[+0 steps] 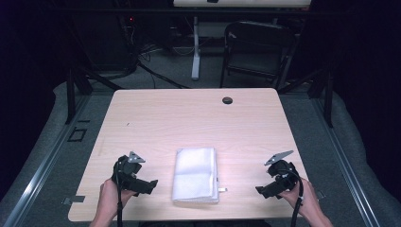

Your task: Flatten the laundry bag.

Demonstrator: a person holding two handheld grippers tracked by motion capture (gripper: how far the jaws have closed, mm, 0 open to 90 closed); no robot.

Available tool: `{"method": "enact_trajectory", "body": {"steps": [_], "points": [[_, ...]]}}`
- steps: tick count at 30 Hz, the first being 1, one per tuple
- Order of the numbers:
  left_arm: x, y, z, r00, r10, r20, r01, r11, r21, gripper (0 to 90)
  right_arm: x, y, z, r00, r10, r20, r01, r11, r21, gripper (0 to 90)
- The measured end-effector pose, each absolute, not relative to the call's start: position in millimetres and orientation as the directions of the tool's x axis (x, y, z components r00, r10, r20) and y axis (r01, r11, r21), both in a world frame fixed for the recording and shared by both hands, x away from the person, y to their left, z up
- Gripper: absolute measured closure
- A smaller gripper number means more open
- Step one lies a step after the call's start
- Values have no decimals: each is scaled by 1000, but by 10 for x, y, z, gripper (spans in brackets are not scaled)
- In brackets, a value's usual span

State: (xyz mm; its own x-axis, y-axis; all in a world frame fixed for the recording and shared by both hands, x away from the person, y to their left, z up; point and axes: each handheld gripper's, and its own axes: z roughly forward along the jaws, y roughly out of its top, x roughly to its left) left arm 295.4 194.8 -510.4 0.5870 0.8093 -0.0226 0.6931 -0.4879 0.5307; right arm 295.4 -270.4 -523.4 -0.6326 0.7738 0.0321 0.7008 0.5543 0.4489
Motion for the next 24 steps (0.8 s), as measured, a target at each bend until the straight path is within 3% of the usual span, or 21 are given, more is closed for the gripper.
{"method": "enact_trajectory", "body": {"steps": [24], "points": [[2816,1265,-5087,758,653,-16,554,-629,545,17,2966,-2528,-5203,-675,734,74,683,585,437,7]]}}
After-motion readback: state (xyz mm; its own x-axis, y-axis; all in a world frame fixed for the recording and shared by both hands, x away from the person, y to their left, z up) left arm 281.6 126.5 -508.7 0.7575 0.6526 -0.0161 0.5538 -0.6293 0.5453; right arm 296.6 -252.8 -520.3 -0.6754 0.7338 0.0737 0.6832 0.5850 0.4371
